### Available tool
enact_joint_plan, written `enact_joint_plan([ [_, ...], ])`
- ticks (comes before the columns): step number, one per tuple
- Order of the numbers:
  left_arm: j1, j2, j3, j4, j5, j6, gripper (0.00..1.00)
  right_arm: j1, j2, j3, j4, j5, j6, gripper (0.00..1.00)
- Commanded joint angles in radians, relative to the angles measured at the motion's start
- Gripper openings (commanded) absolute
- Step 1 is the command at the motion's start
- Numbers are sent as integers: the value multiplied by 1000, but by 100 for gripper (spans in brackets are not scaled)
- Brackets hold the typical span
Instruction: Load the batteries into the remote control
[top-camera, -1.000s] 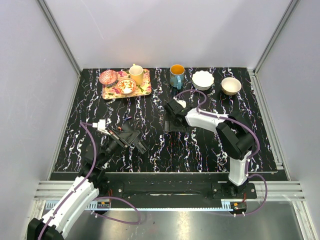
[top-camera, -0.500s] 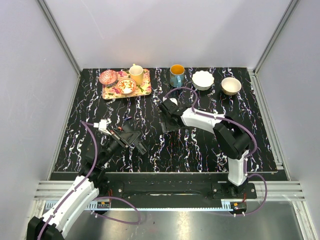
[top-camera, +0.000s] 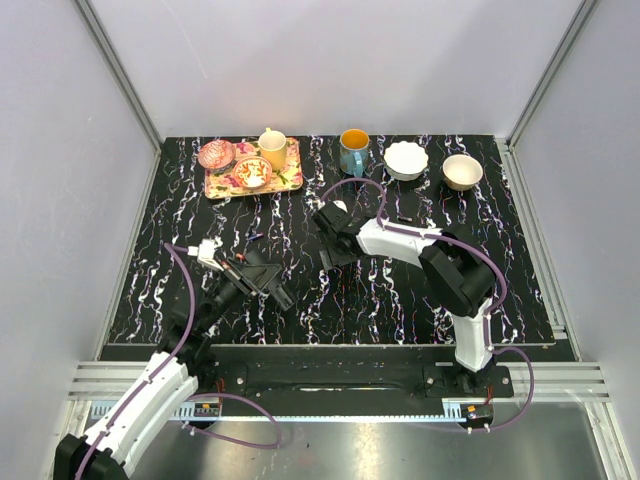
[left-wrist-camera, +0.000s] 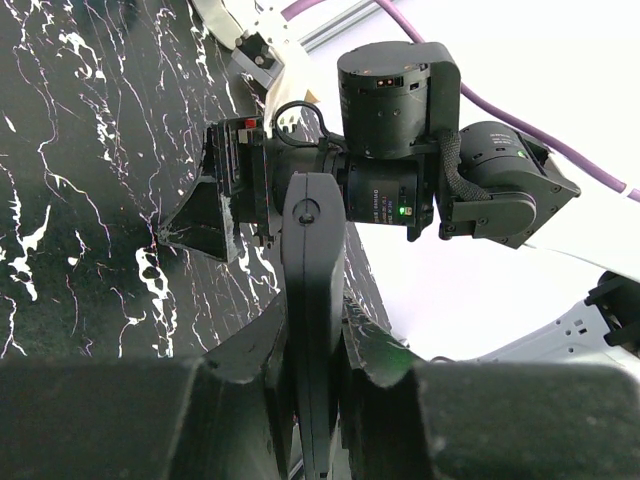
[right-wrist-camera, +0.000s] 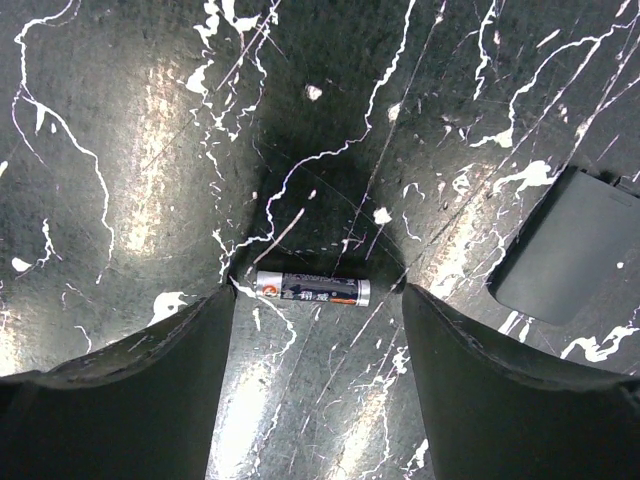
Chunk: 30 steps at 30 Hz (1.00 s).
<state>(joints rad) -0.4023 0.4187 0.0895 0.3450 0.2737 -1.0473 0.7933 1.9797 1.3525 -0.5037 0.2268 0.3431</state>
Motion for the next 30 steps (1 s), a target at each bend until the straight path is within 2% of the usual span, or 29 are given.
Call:
enact_joint_plan([
  [1, 3, -14, 1, 60, 9, -3, 0, 7, -4, 25, 7, 23, -4, 72],
  [18, 3, -54, 3, 23, 7, 1, 0, 7, 27, 30, -9, -18, 83, 53],
  [22, 3, -57, 0, 23, 9, 0, 0, 6, 19, 13, -7, -17, 97, 43],
  [25, 5, -60, -2, 22, 9, -2, 0, -8, -11, -12, -1, 9, 143, 40],
  [30, 3, -63, -2, 20, 4, -2, 0, -91, -117, -78, 34, -17, 368, 37],
])
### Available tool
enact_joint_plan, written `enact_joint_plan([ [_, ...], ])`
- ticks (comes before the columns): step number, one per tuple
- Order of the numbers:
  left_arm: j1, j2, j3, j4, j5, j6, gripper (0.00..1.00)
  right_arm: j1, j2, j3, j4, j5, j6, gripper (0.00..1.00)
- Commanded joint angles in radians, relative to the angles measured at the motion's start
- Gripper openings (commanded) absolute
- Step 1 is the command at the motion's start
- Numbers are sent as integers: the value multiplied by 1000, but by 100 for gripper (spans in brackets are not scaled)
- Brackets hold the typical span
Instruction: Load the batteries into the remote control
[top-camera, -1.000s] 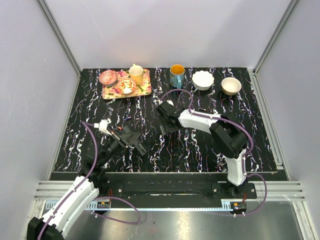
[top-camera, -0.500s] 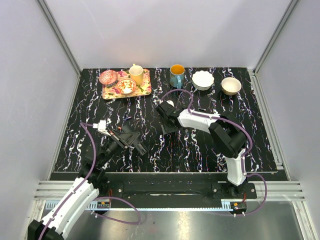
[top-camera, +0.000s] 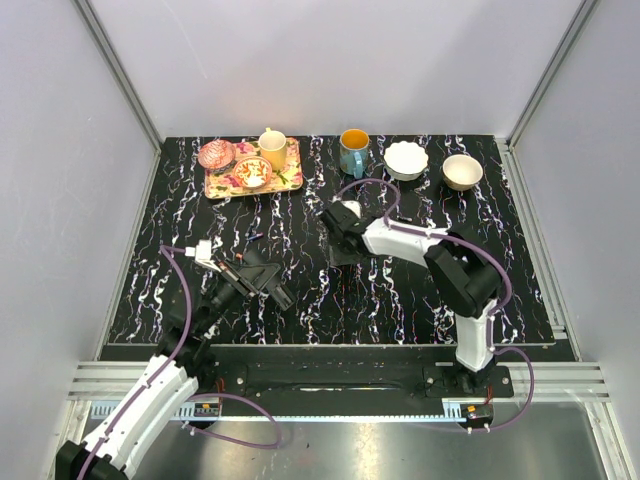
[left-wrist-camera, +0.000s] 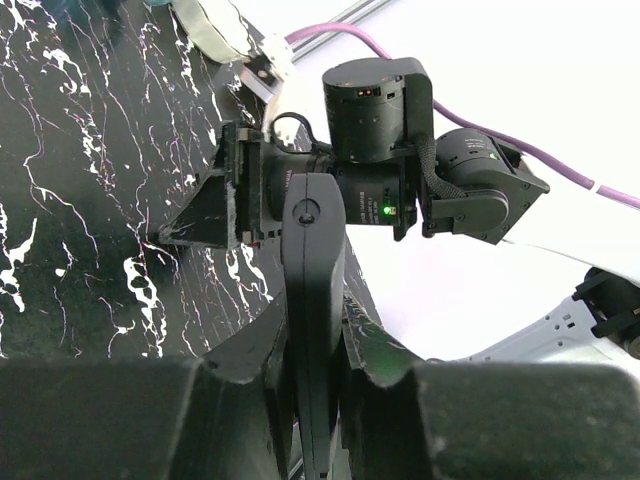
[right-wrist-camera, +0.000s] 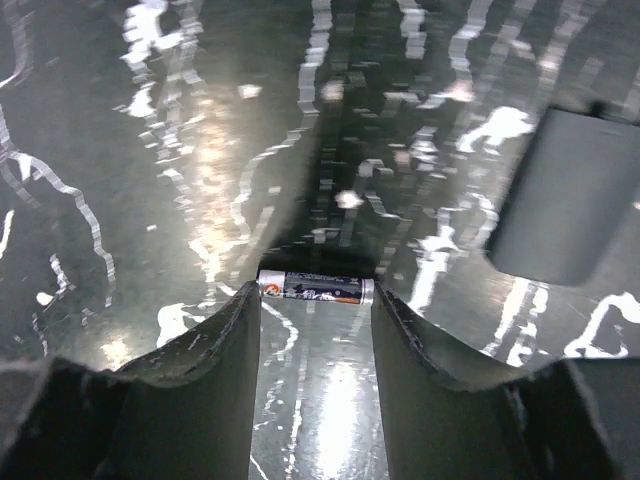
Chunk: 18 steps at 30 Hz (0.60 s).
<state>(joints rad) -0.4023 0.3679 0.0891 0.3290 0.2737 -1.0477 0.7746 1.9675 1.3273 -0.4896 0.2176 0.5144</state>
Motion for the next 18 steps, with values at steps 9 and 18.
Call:
enact_joint_plan([
  [9, 3, 0, 1, 50, -2, -5, 0, -141, -63, -27, -7, -56, 389, 42],
  [18, 3, 8, 11, 48, 4, 5, 0, -141, 7, 9, -33, -93, 383, 50],
])
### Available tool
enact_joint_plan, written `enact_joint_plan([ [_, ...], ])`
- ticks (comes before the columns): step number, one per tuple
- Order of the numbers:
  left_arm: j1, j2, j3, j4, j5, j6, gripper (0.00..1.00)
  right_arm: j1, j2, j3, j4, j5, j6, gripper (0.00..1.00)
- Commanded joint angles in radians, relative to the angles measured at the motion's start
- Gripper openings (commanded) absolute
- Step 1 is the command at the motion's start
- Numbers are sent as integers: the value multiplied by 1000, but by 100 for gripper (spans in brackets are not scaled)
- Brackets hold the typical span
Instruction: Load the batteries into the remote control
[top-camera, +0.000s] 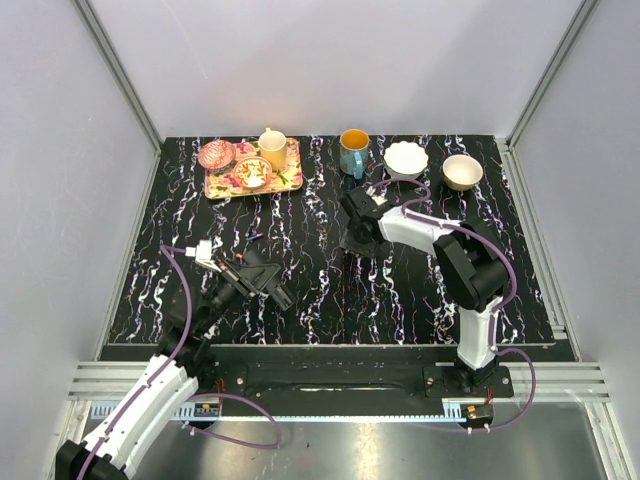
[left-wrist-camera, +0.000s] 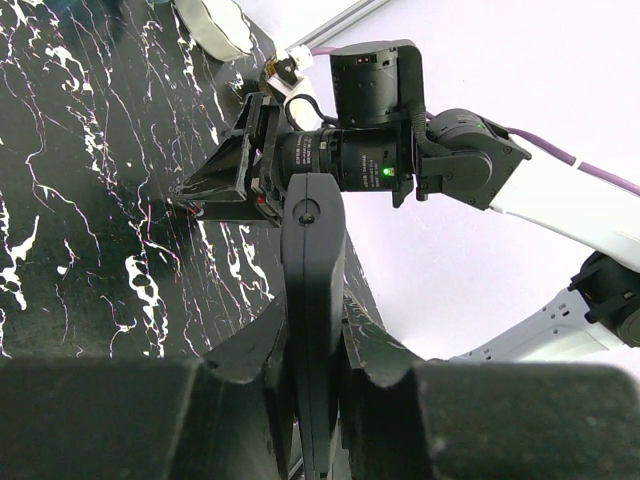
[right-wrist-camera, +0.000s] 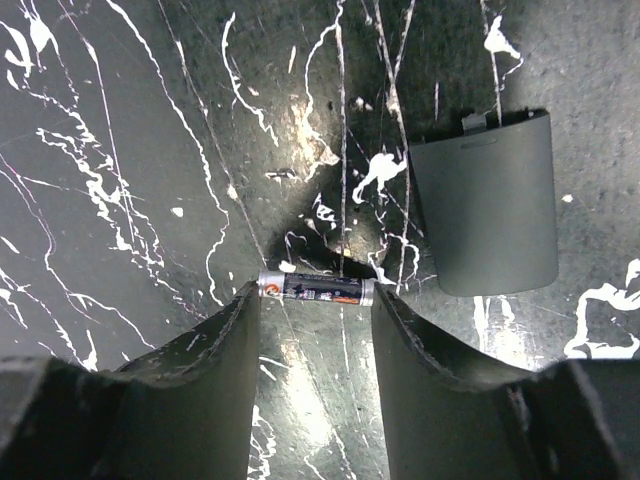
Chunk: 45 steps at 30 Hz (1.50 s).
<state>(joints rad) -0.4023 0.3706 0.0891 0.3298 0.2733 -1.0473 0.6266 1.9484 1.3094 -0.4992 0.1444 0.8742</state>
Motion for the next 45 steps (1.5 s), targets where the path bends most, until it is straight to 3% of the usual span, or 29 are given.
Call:
enact_joint_plan([
  [1, 5, 5, 11, 51, 6, 4, 0, 7, 29, 30, -25, -23, 20, 54],
  [8, 5, 24, 9, 67, 14, 4, 0, 7, 24, 33, -33, -29, -6, 73],
  [12, 5, 19, 3, 71, 12, 0, 0, 7, -3, 57, -45, -22, -38, 76],
  [16, 3, 10, 4, 64, 12, 0, 0, 22, -61, 93, -55, 26, -182, 78],
  [23, 3, 8, -3, 66, 6, -3, 0, 36, -131, 57, 158, -92, -639, 72],
  [28, 3, 5, -5, 60, 7, -3, 0, 42, -85, 54, 119, -121, -935, 60],
  [32, 5, 4, 0, 48, 12, 6, 0, 45, -37, 30, 152, -129, -991, 53],
  [45, 5, -9, -14, 43, 14, 9, 0, 50, 32, 54, 146, -141, -988, 49],
])
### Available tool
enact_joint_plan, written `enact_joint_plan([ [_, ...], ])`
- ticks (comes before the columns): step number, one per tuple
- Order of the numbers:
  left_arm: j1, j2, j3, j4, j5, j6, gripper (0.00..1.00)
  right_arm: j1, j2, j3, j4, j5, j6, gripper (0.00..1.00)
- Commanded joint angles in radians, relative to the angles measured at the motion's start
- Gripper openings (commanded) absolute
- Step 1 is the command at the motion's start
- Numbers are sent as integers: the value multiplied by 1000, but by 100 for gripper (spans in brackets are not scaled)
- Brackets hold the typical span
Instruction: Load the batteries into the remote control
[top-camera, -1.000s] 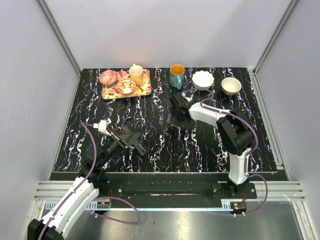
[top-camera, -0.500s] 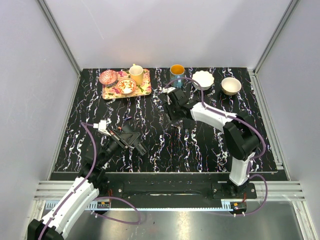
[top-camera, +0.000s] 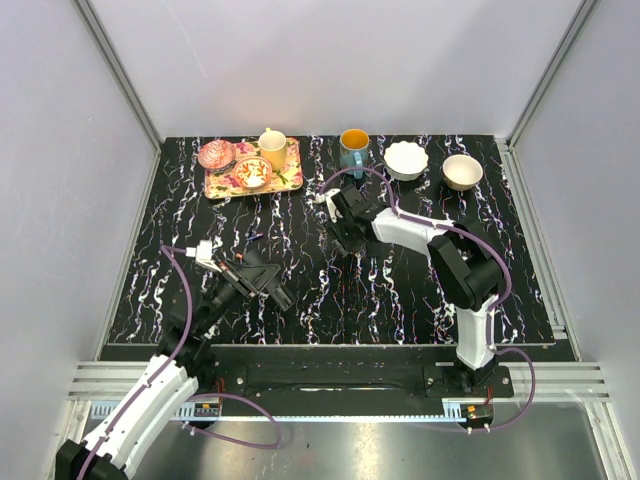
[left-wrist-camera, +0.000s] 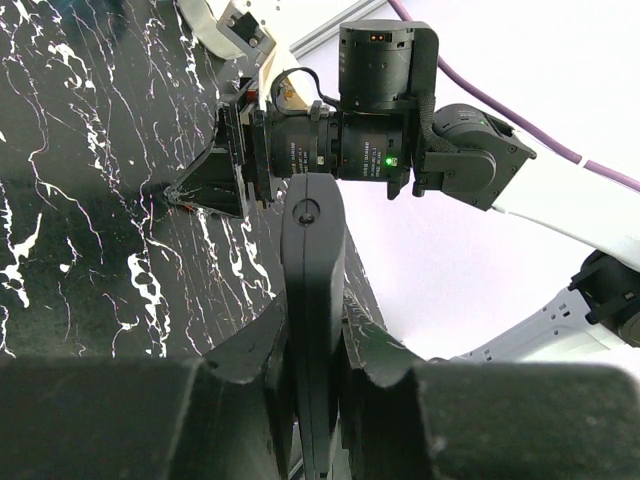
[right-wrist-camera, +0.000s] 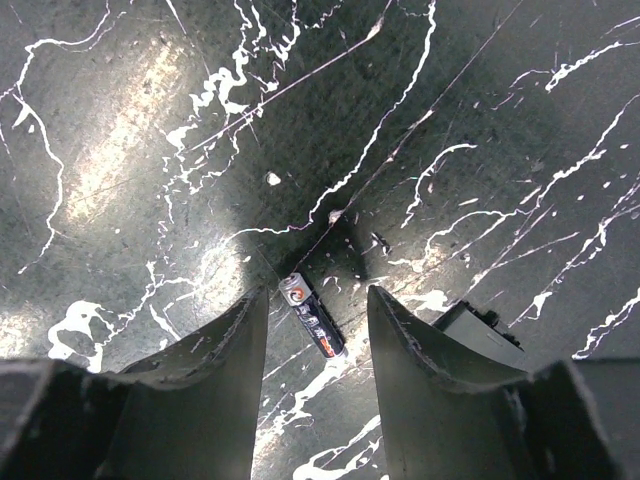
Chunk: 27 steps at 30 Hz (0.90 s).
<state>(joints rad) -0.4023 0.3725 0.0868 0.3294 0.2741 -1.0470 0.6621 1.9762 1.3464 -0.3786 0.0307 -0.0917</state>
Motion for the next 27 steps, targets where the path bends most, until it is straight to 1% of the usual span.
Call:
enact_joint_plan([
  [1, 5, -10, -13, 46, 11, 8, 0, 14, 12, 19, 24, -28, -22, 49],
  [6, 5, -12, -13, 43, 11, 8, 0, 24, 26, 22, 24, -26, -22, 47],
  [13, 3, -14, -16, 43, 14, 7, 0, 28, 49, 28, 10, -15, -13, 41],
  [16, 3, -18, -18, 42, 14, 7, 0, 28, 49, 25, 7, -9, -3, 35],
  [18, 5, -21, -18, 39, 16, 7, 0, 28, 49, 23, 6, -6, 4, 29],
  [23, 5, -27, -19, 34, 13, 5, 0, 27, 53, 19, -6, 6, 32, 20],
  [27, 5, -29, -19, 33, 14, 7, 0, 24, 53, 16, -11, 11, 76, 11],
])
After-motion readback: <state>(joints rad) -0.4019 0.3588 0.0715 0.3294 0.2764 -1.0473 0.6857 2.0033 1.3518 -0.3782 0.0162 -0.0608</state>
